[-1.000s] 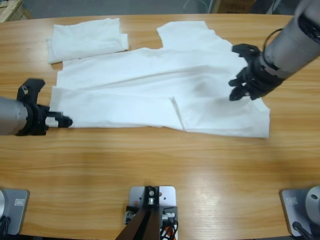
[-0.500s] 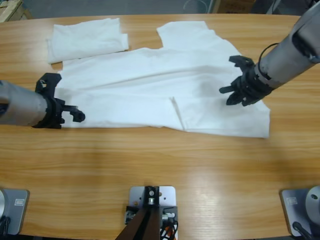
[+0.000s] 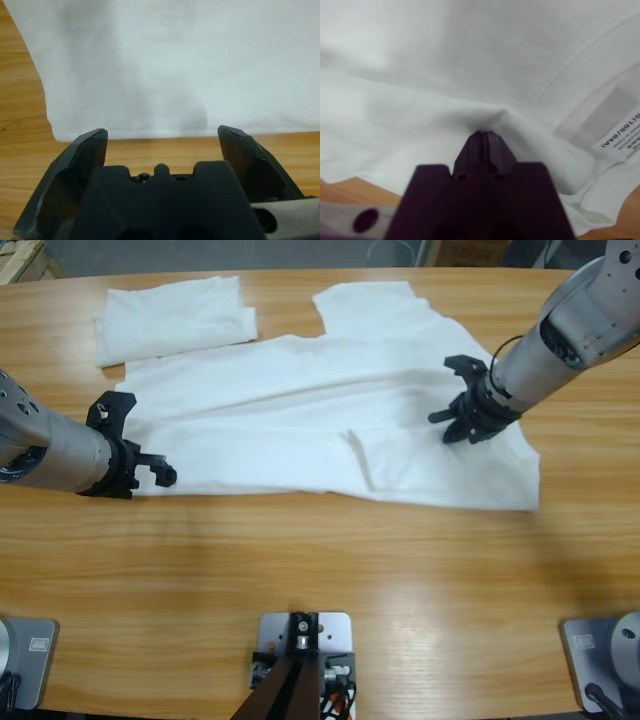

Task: Fold clothes

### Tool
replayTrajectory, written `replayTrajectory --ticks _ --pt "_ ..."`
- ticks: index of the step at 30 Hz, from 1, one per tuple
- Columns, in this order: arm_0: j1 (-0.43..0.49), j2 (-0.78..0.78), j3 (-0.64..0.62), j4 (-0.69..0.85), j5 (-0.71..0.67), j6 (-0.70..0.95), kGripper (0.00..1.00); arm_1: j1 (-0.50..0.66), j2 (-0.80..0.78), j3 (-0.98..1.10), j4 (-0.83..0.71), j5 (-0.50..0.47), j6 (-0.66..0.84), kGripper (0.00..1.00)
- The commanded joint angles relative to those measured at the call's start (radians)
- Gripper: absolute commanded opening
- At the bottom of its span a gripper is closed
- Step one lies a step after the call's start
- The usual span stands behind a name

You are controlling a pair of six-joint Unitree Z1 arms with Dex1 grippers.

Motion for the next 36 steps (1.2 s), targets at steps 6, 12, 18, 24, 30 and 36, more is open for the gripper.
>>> replayTrajectory --ticks 6,12,18,24,30,36 --pt "-0.008 0.023 0.003 0.022 -0.007 0.01 0.867 0.006 -0.176 0.014 0.059 -0.049 -0.015 0.0" --pt "-0.008 -0.052 -0.042 0.022 -0.007 -0.001 0.797 0.008 -0.215 0.053 0.086 0.002 0.108 0.0" --pt "0.018 -0.098 0.027 0.024 -0.005 -0.033 0.828 0.009 -0.187 0.084 0.087 -0.085 0.116 0.0" --pt "0.025 -0.112 0.068 0.024 -0.006 -0.066 0.835 0.056 -0.14 0.023 0.14 -0.101 0.114 0.0" --pt "0.036 -0.036 0.062 -0.006 -0.002 -0.08 0.807 0.075 -0.108 0.035 0.126 -0.103 0.117 0.0" --pt "0.038 0.04 0.043 -0.065 -0.004 -0.161 0.327 0.082 -0.053 0.031 0.114 -0.097 0.134 0.0"
